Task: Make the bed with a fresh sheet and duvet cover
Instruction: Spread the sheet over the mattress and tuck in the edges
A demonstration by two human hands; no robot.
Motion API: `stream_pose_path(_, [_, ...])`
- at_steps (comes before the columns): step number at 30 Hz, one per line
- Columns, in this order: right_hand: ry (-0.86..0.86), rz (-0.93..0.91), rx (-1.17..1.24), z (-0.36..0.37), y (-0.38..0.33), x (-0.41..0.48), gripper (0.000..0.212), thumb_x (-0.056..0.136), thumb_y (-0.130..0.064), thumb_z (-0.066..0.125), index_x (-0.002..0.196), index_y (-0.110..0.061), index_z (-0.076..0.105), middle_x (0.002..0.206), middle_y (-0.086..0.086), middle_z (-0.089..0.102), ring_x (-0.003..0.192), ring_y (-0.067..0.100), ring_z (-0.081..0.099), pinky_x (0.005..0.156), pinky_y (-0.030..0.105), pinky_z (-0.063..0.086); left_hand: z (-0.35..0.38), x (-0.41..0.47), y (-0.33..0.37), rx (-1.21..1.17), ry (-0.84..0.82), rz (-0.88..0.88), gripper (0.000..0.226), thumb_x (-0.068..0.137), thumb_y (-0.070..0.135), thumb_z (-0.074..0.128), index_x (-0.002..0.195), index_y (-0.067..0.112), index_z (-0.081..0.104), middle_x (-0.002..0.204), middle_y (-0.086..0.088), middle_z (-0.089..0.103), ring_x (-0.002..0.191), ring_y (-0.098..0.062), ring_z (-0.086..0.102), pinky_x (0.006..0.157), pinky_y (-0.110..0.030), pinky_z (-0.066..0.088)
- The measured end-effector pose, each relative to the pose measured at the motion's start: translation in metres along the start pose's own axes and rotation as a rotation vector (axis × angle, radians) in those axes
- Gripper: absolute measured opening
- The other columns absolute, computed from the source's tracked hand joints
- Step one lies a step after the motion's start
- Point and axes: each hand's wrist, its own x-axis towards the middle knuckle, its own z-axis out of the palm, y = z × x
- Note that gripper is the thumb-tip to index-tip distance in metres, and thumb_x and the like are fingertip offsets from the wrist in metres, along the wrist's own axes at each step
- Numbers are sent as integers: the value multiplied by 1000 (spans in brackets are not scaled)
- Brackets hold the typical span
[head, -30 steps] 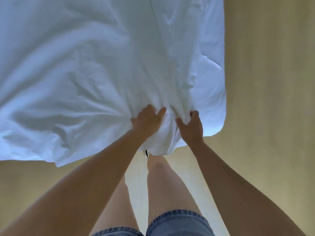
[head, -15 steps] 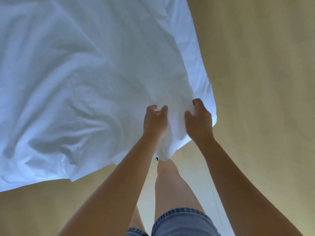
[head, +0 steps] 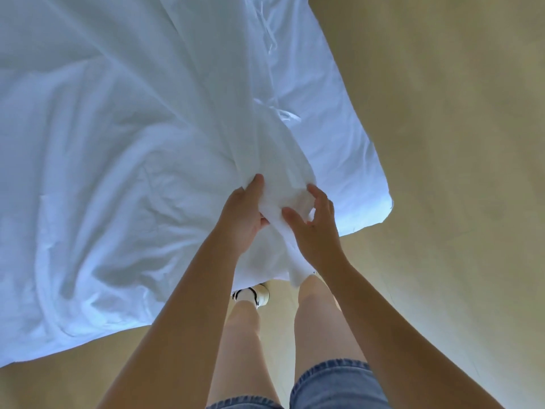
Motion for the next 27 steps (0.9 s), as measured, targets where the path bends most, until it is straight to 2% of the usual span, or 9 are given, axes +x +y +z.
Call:
stream_pose_path(2, [-43,68,4,0,-2,9,50,89,-26,62,135,-20,42,117,-7,51,108,14,50,90,27,44,1,-2,-1,3,-5,-9,33,100,27,40,121,7,57,113,-12,67,101,-26,67,83,-38,55])
stream_pose_path(5, [-43,25,-127,-6,-5,20,16,88,-7,54,96,-19,59,81,-10,54,80,19,56,60,15,42,1,1,0,103,174,29,24,99,24,41,102,11,61,103,-9,67,96,-25,65,85,-40,55])
stream_pose_path(9, [231,-52,-70,-26,-15,33,32,85,0,44,68,-26,49,86,4,54,71,24,62,58,25,50,15,1,-3,-264,283,-23,16,98,11,43,106,6,57,89,-7,64,77,-18,63,65,-30,55])
stream_pose_path(12, [446,26,189,-27,-25,40,33,84,3,39,70,-24,52,78,-4,52,67,18,54,62,30,50,42,1,-7,-214,380,-38,19,98,13,43,87,6,56,85,-8,62,80,-24,63,73,-34,53])
stream_pose_path(15, [359,96,418,-32,-25,40,31,87,6,40,76,-19,54,75,-5,50,55,3,54,58,23,48,51,6,-13,73,460,79,30,99,29,42,79,9,55,92,-14,63,94,-31,61,89,-40,50])
stream_pose_path(18, [353,87,456,-51,-15,39,24,90,7,44,93,-17,50,78,-1,52,45,-2,52,54,21,46,41,3,-13,362,422,165,43,97,43,44,76,8,56,70,-4,56,84,-29,60,76,-35,47])
stream_pose_path(22, [497,185,675,-80,-3,58,23,91,-1,53,104,-19,49,79,-1,53,61,9,51,58,22,45,23,-9,0,496,247,70,33,87,46,61,73,17,55,69,4,56,70,-19,56,61,-27,43])
stream_pose_path(24, [343,222,675,-73,-2,59,33,90,-15,62,118,-19,46,84,-7,53,72,11,52,68,21,46,18,-11,6,479,109,-15,20,82,36,69,76,19,61,73,2,61,71,-19,59,61,-25,42])
stream_pose_path(27, [-6,281,242,-43,19,48,61,83,-27,72,131,-15,36,106,-5,56,93,12,57,83,19,46,28,-3,0,558,84,-81,18,83,22,67,92,9,58,84,-6,60,79,-25,59,64,-28,43])
